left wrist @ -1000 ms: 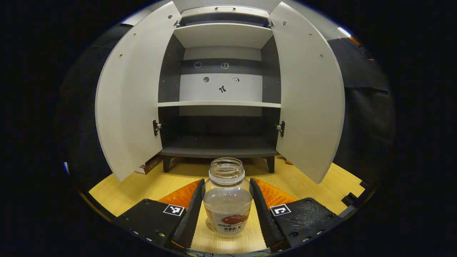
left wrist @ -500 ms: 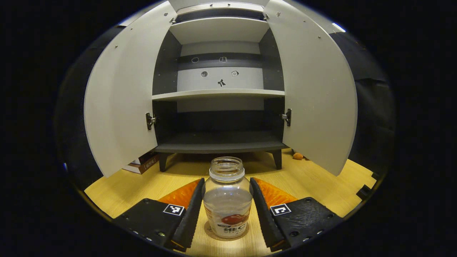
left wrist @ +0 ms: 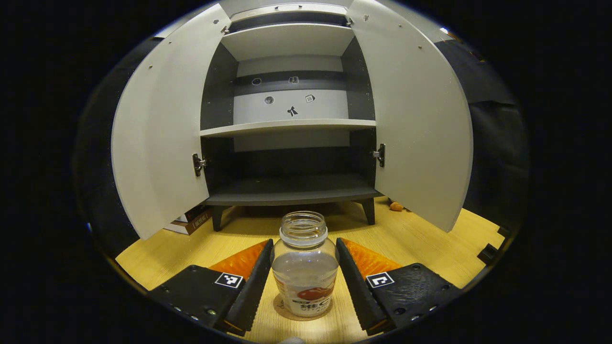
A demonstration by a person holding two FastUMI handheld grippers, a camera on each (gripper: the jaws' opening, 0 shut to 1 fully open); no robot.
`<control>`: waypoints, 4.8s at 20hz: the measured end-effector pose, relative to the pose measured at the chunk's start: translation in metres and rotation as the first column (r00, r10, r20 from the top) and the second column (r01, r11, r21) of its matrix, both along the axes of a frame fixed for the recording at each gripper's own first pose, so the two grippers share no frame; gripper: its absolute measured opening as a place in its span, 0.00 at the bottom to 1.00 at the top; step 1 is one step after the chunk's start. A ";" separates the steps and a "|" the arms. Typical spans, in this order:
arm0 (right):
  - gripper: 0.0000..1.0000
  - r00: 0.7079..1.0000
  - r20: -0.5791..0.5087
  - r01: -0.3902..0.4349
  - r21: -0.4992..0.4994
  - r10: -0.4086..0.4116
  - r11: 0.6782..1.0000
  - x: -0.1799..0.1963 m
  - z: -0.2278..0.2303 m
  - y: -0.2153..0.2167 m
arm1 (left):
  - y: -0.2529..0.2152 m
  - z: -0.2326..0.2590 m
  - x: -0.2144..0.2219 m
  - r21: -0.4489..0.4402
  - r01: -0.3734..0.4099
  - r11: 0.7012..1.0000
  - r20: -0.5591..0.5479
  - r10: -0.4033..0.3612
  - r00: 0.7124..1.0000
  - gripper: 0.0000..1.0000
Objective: Grasp the bottle in the cabinet with the left hand and place it on the coaster, then close the right door with the right hand and the left door with the left hand.
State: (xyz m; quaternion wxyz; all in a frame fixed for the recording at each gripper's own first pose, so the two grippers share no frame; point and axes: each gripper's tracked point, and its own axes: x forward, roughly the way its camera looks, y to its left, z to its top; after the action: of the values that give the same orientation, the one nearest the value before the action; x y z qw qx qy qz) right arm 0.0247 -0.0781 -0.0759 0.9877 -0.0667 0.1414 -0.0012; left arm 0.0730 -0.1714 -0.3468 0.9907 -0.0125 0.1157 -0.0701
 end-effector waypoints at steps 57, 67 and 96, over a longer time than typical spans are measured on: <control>0.92 0.977 0.203 -0.074 0.037 0.065 0.997 0.131 0.063 0.062 | 0.235 0.283 -0.121 0.057 -0.240 0.969 0.127 0.232 0.964 0.96; 0.99 0.978 0.206 -0.066 0.093 0.045 0.993 0.111 0.057 0.090 | 0.288 0.268 -0.103 0.066 -0.262 0.963 0.111 0.254 0.961 0.96; 0.99 0.997 0.062 0.033 0.177 -0.045 0.984 -0.020 -0.030 0.107 | 0.378 0.294 0.040 0.096 -0.280 0.955 0.218 0.254 0.942 0.87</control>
State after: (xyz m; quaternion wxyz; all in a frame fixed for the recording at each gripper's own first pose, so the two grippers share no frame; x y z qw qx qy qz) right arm 0.0043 0.0287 -0.1063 0.9936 0.0233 0.1099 -0.0103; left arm 0.1127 0.2065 -0.0524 0.9965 0.0416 0.0153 0.0715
